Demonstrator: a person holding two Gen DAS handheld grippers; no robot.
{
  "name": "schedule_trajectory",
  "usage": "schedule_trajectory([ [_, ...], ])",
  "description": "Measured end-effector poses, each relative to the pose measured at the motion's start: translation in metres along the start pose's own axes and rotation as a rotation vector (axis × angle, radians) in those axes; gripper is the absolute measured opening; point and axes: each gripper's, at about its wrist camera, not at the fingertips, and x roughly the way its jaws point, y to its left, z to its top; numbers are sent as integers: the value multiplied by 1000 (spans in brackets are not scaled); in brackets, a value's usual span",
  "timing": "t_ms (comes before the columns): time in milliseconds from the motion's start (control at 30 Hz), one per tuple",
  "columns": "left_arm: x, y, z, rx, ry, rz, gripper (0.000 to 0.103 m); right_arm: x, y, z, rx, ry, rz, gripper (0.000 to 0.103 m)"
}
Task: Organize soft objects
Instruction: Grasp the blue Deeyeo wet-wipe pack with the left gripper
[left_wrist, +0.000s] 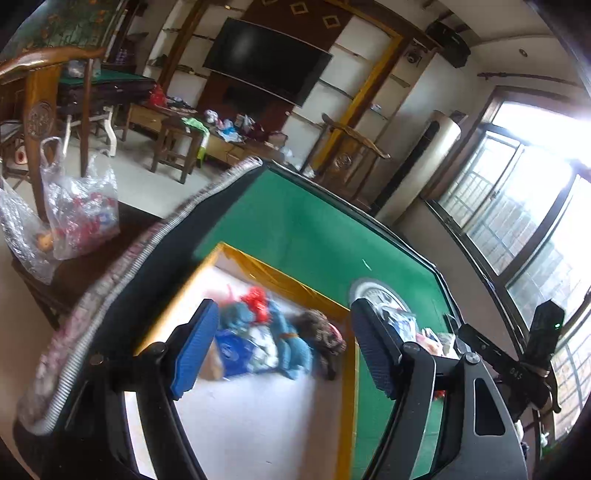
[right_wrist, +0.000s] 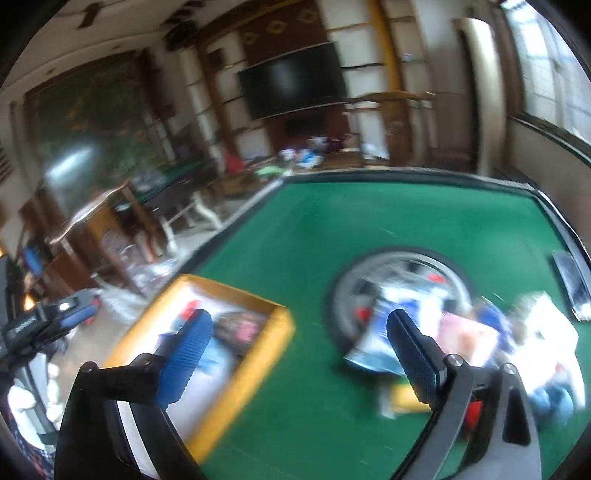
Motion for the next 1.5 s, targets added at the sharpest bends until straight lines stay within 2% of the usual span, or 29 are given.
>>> schedule_trajectory([
  [100,13,-24,-13,21,44,-29,73,-10,-62,-14,116,-4,-66,93],
  [233,33,-69,-36,79,124,-70,73,-29,-122,-30,188,-45,-157,93],
  [333,48,-104,-50,117,173,-93,73,-39,-151,-34,224,-83,-204,93],
  [433,68,-140,-61,162,224,-100,73,-45,-176,-43,265,-110,-206,93],
  [533,93,-174,-74,216,278,-90,73,-45,-190,-47,289,-95,-192,93],
  [600,112,-192,-81,235,315,-88,73,-49,-189,-47,288,-114,-176,93],
  [700,146,-210,-86,209,367,-99,73,-55,-187,-47,282,-127,-172,93],
  [800,180,-220,-84,171,390,-83,73,-57,-189,-48,295,-130,-163,93],
  [900,215,-228,-81,206,389,-27,73,-55,-192,-50,309,-129,-157,93],
  [1067,260,-233,-85,183,467,-27,73,-53,-194,-49,320,-121,-153,93],
  [1300,278,-255,-96,275,484,-11,74,-50,-194,-50,321,-114,-161,93],
  [1433,276,-269,-103,362,479,12,66,-48,-195,-50,322,-108,-180,93],
  [1500,271,-270,-103,369,465,-24,65,-47,-195,-50,323,-105,-189,93],
])
